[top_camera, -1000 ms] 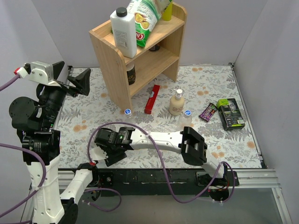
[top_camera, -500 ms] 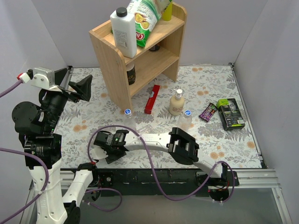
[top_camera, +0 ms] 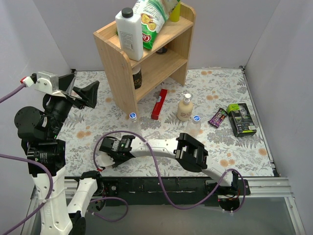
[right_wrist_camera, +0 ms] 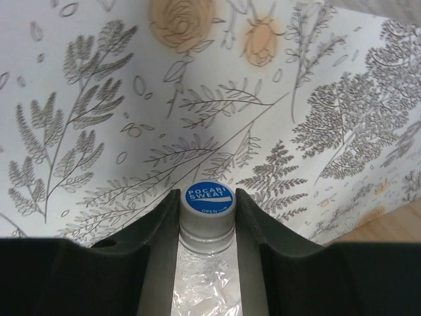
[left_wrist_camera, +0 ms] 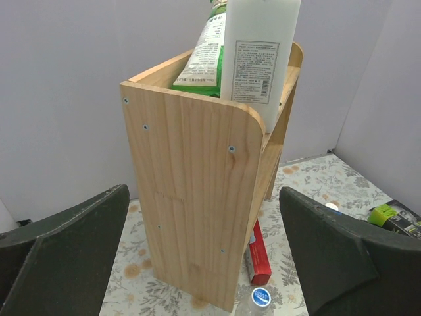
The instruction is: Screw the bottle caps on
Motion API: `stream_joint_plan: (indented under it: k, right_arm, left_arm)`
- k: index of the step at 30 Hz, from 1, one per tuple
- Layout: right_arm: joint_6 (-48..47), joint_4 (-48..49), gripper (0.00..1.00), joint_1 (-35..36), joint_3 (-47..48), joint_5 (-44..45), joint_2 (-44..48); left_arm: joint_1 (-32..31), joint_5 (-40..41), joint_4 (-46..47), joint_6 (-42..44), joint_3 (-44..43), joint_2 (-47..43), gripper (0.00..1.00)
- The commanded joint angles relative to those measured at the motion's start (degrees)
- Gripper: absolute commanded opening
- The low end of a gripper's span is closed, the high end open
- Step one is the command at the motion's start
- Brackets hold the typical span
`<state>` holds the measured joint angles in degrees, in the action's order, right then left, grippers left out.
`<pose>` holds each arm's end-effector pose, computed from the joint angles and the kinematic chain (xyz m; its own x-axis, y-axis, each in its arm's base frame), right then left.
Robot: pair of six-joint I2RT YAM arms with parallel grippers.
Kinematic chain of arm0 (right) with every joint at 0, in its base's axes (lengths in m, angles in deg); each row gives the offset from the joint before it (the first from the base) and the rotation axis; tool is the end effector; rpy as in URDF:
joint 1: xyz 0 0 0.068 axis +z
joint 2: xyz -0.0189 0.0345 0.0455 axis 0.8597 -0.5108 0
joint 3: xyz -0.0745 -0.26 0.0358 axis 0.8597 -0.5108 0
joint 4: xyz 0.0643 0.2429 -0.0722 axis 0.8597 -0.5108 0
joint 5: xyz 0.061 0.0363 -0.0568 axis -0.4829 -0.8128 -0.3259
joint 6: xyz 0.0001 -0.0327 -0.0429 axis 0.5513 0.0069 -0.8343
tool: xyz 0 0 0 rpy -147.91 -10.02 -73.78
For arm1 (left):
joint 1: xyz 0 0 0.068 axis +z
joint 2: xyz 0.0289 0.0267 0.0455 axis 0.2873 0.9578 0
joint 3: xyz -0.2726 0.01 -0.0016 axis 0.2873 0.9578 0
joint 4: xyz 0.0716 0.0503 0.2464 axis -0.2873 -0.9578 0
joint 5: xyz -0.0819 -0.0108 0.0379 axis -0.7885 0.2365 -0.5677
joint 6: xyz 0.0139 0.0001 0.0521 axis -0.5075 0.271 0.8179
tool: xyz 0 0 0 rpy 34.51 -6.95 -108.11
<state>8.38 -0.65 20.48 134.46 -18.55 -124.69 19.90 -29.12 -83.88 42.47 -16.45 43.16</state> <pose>0.0947 0.4911 0.1818 0.5826 -0.7822 -0.2209 -0.7749 -0.4525 -0.4414 0.0898 -0.0086 0.5145 -0.0542 -0.6540 -0.7546 0.3976 0.6791 -0.6171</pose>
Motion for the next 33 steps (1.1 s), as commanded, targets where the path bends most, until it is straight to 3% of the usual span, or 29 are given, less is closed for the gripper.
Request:
stream_joint_plan:
  k: [1, 6, 9, 13, 14, 17, 18, 20, 22, 23, 27, 33]
  right_arm:
    - [0.5, -5.6, 0.25, 0.0, 0.2, -4.7, 5.4]
    - [3.3, -17.6, 0.15, -0.2, 8.3, -12.0, 11.5]
    - [5.2, -20.4, 0.11, -1.1, 7.5, -18.0, 19.0]
    - [11.7, -14.9, 0.08, -6.3, -0.8, -32.9, 30.6]
    - [13.4, -12.4, 0.09, -10.0, -3.4, -40.6, 33.1]
    - [19.7, 4.4, 0.09, -18.3, -17.6, -54.7, 44.8]
    - [21.5, 18.4, 0.08, -19.7, -28.1, -57.0, 51.8]
    - [26.9, 32.9, 0.02, -22.0, -38.3, -57.6, 58.7]
    - [31.9, 50.3, 0.01, -22.6, -50.0, -56.4, 66.1]
    - [33.0, 53.9, 0.01, -22.6, -52.3, -56.6, 68.4]
    - [39.1, 66.6, 0.01, -22.6, -58.7, -58.7, 68.6]
    - [48.1, 91.2, 0.01, -22.8, -68.5, -55.1, 66.8]
  left_arm:
    - [0.5, -3.2, 1.7, -1.1, 0.5, 1.5, 0.98]
    - [0.6, -6.0, 3.7, -1.0, -0.7, 4.6, 0.98]
    - [0.5, -8.0, 4.7, -0.5, -2.6, 7.7, 0.98]
    - [0.5, -10.8, 6.4, 1.2, -4.1, 10.5, 0.98]
    - [0.5, -12.4, 6.5, 1.7, -5.0, 11.2, 0.98]
    - [0.5, -14.1, 6.1, 4.1, -6.3, 13.3, 0.98]
    - [0.5, -14.7, 4.3, 5.3, -8.1, 14.9, 0.98]
    - [0.5, -15.2, 1.4, 8.6, -10.5, 16.7, 0.98]
    - [0.5, -14.6, -3.0, 10.9, -13.6, 19.4, 0.98]
    - [0.6, -13.2, -5.4, 13.0, -14.4, 20.2, 0.98]
    - [0.5, -10.0, -9.5, 17.4, -17.4, 22.8, 0.98]
    - [0.6, -5.7, -12.1, 22.2, -15.4, 22.9, 0.98]
